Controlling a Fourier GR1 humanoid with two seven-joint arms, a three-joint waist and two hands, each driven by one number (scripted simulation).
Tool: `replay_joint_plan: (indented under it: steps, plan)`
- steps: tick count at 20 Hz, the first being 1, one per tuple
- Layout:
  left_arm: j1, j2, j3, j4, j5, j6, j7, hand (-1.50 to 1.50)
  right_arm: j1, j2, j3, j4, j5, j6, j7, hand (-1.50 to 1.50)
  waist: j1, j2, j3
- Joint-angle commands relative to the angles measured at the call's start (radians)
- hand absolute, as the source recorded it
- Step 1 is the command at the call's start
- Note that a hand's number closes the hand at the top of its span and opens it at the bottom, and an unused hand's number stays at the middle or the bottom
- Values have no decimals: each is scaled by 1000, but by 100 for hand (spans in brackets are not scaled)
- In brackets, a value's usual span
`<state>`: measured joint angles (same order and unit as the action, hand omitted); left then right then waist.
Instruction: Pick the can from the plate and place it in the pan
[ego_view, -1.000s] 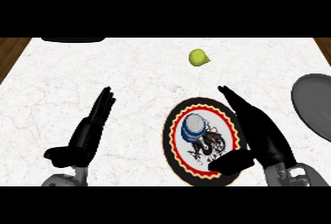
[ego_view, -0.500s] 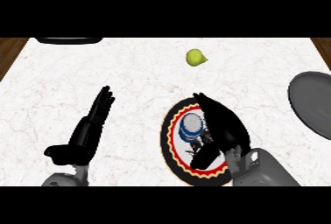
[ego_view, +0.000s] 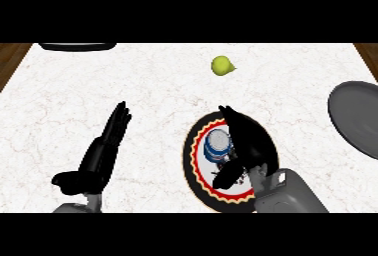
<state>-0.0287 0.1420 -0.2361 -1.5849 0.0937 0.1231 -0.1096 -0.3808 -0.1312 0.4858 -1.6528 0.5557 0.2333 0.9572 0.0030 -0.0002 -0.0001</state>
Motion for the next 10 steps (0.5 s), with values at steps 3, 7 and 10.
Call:
replay_joint_plan:
  steps: [3,7,10]
  plan:
    - [42,-49,-16,-1,-50,14,-25,0,13,39,-68,128,55,-23,-121,-150,2,0,0]
    - [-70,-59,40,54,-43,-12,30,0,-36,84,-109,201,97,2,-135,-150,-1,1,0]
    - [35,5,76,-40,7,-89,14,0,13,127,-85,233,132,-41,-150,-150,3,0,0]
